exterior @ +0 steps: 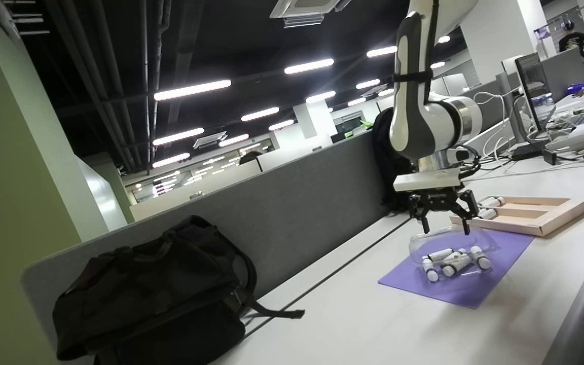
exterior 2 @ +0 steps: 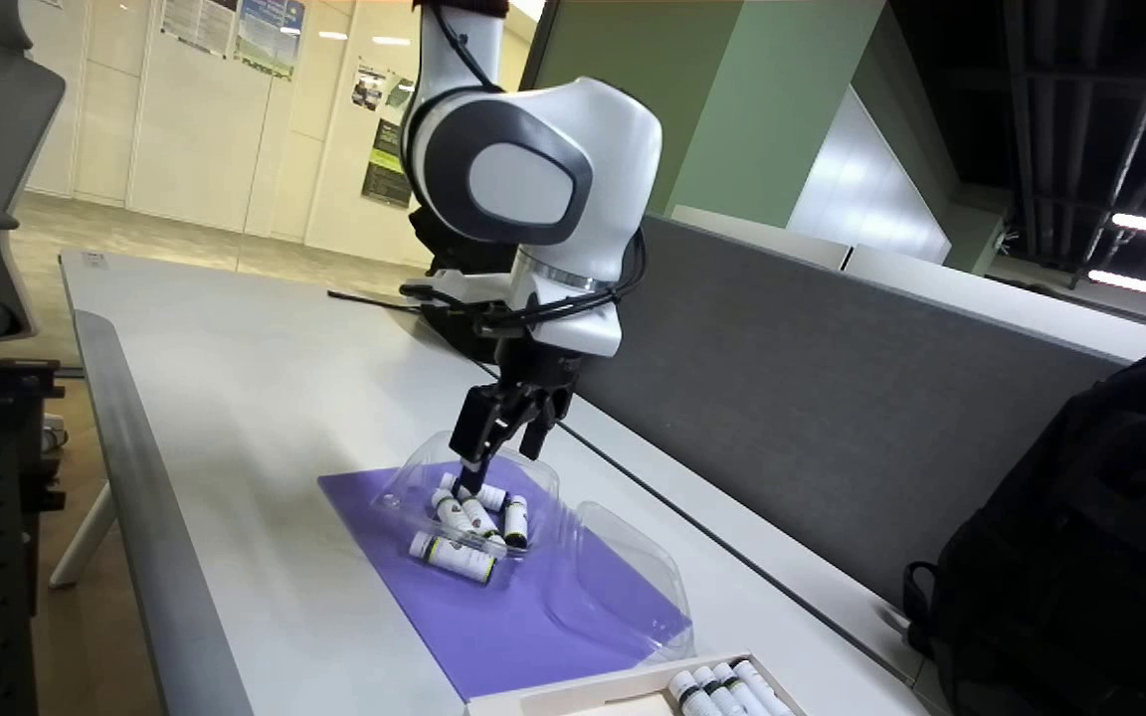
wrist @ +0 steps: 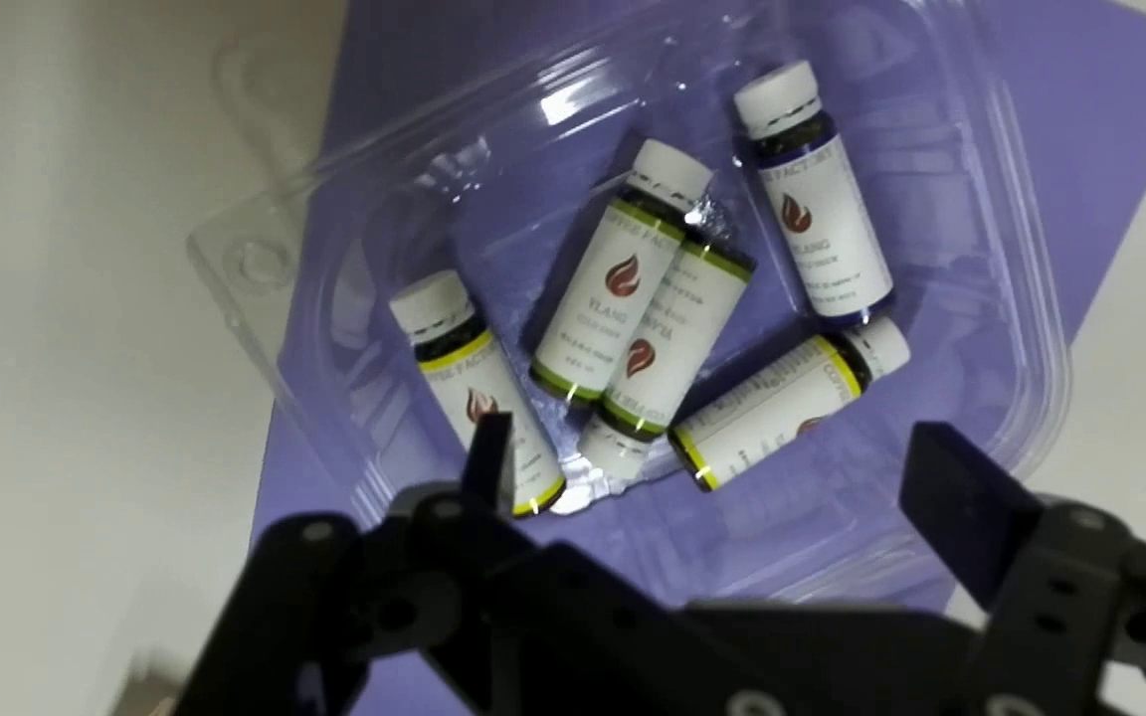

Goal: Take 2 bottles from the clear bowl and place them on the table

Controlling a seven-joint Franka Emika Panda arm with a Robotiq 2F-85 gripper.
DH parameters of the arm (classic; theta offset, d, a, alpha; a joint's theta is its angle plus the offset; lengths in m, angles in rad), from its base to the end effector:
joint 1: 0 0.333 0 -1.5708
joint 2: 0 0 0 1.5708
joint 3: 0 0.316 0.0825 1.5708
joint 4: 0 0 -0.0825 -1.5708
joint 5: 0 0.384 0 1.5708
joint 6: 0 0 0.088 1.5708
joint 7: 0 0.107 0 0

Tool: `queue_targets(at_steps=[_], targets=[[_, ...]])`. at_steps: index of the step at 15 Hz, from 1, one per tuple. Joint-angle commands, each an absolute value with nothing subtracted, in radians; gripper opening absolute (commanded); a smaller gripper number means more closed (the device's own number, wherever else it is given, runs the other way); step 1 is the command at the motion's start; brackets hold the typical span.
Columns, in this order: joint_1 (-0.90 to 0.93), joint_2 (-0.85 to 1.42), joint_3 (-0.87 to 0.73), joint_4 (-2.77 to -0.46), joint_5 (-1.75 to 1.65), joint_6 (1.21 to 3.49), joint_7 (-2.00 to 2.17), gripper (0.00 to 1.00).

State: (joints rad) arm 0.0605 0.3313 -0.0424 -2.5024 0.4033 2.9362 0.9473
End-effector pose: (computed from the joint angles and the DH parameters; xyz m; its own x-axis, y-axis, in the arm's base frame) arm 0.4699 -0.0180 0.1655 0.2533 -0.9667 -0.0373 -0.9603 -0.2466 -0.1303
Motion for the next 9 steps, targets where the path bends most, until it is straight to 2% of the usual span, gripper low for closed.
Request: queue_targets(at_steps=[1,9], targets=[[0.047,0.389,-0.003,-2.459,0.528,2.967,1.039,1.0],[0.064,0.523,-0.01,-2.364,0.674,2.948,1.178,1.0]])
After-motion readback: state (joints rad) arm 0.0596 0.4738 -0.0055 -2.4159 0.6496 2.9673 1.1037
